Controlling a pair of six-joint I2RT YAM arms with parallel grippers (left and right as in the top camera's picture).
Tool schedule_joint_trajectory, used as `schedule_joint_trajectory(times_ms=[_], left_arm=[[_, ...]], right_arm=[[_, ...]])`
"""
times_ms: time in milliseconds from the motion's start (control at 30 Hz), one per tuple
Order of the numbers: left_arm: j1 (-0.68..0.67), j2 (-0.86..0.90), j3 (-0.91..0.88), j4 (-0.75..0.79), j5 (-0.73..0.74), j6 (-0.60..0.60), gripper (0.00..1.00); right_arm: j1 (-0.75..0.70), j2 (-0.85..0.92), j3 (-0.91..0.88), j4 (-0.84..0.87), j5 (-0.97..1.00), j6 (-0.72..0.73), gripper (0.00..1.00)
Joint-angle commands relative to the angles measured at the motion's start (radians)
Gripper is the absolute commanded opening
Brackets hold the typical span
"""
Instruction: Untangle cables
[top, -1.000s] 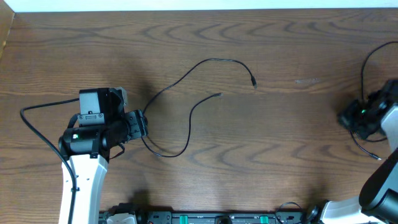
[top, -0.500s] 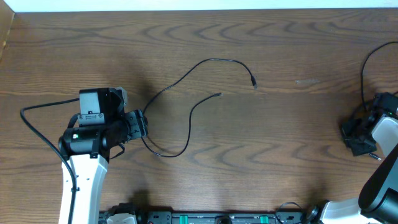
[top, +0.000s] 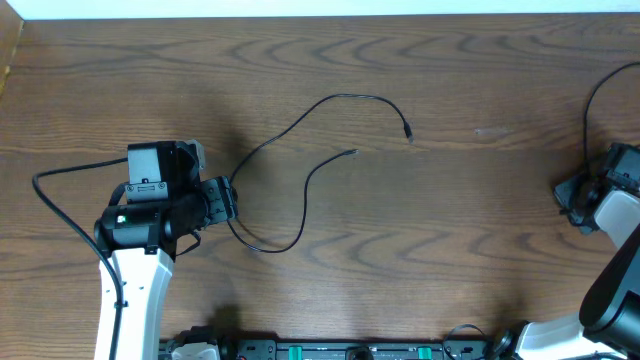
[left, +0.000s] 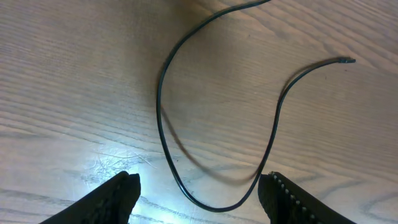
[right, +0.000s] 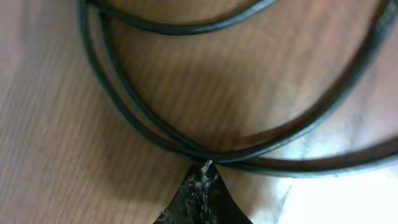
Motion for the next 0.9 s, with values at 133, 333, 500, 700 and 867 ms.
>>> schedule_joint_trajectory(times_ms=[133, 333, 500, 700, 867], left_arm=[[0.003, 0.002, 0.006, -0.003, 0.012, 0.009, 0.67], [0.003, 0.002, 0.006, -0.003, 0.012, 0.009, 0.67], [0.003, 0.002, 0.006, -0.003, 0.012, 0.009, 0.67], [0.003, 0.005, 0.006, -0.002, 0.012, 0.009, 0.67], [0.003, 0.020, 0.006, -0.003, 0.012, 0.009, 0.67]], right_arm=[[-0.035, 0.180, -0.008, 0.131, -0.017, -0.101, 0.01], [-0.096, 0.330, 0.038, 0.189, -0.018, -0.105, 0.01], [-0.190, 0.432, 0.180, 0.055, -0.048, -0.120, 0.01], [-0.280, 0.450, 0.303, -0.088, -0.052, -0.120, 0.01], [-0.337, 0.450, 0.395, -0.189, -0.052, -0.135, 0.01]])
